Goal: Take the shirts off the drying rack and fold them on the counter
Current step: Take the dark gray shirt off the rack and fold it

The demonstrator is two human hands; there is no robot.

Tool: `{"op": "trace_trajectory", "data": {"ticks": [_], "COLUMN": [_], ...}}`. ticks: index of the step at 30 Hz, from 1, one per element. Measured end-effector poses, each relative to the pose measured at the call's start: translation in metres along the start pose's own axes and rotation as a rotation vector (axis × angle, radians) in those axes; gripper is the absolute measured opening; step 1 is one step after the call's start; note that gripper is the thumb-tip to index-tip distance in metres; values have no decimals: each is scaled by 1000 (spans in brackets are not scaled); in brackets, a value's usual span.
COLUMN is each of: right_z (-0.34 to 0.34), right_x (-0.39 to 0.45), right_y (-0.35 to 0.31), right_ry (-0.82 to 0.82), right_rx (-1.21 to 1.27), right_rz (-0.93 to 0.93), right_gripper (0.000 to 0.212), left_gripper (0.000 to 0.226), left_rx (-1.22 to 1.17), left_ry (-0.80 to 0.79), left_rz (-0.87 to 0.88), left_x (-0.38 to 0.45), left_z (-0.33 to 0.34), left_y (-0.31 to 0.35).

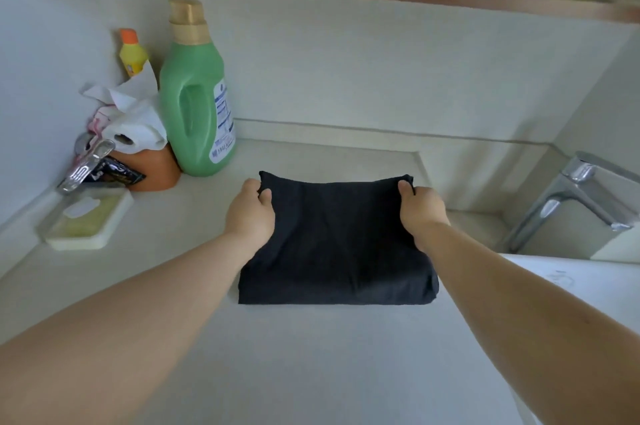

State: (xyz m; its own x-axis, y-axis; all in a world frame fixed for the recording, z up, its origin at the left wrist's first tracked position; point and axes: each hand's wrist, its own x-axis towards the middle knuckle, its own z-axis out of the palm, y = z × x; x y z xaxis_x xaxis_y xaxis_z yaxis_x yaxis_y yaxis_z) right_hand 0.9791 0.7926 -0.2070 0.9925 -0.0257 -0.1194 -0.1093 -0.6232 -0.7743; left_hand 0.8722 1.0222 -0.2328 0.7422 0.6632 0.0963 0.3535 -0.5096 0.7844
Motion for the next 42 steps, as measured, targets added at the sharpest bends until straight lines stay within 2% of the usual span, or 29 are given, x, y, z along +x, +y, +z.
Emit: {"op": "trace_trajectory", "data": {"ticks": [4, 7, 10, 17, 20, 22, 24, 25, 27, 29, 31, 34, 37, 39, 42], "right_z": [16, 18, 7, 8, 7, 1, 1, 6, 28, 52, 58, 54, 49, 45, 47], "right_x": [24, 28, 22, -21, -25, -22, -20, -23, -33, -35, -26, -16, -17, -25, -48], "right_y": [22, 29, 29, 35, 33, 26, 18, 14, 10, 19, 29, 35, 31, 24, 12], "right_ry": [-36, -96, -155, -116, -114, -39, 80, 55, -139, -253, -204, -178, -204, -164, -103], "right_rx": [-115, -60, -14, -542, -684, -645, -550, -529, -619, -754, -734, -656, -632, -639, -686], "right_rz": [106, 166, 189, -77, -43, -35, -219, -346, -496, -450, -347, -192, -118, -96, -247], "right_gripper": [51, 60, 60, 34, 35, 42, 50, 55, 64, 71, 78, 81, 77, 75, 75], "left_gripper": [29, 32, 35, 41, 34, 30, 42, 52, 68, 80, 93, 103, 99, 89, 81], "left_rx": [122, 179, 221, 365, 377, 472, 584, 617, 676, 708, 698, 721, 698, 682, 692], "left_ry": [-132, -178, -182, -202, -205, -92, -29, -76, -294, -437, -445, -456, -531, -530, -443], "left_rz": [-81, -112, -113, -8, -34, 20, 178, 270, 369, 287, 183, 116, 64, 61, 232], "left_x": [25, 30, 25, 9, 8, 4, -4, -9, -20, -20, -10, -4, -4, -10, -39], "left_z": [21, 24, 21, 16, 11, 6, 7, 12, 26, 37, 41, 43, 35, 25, 14], "left_y": [-20, -27, -20, -21, -16, -10, -1, 2, 4, -6, -14, -11, -4, 2, 1]}}
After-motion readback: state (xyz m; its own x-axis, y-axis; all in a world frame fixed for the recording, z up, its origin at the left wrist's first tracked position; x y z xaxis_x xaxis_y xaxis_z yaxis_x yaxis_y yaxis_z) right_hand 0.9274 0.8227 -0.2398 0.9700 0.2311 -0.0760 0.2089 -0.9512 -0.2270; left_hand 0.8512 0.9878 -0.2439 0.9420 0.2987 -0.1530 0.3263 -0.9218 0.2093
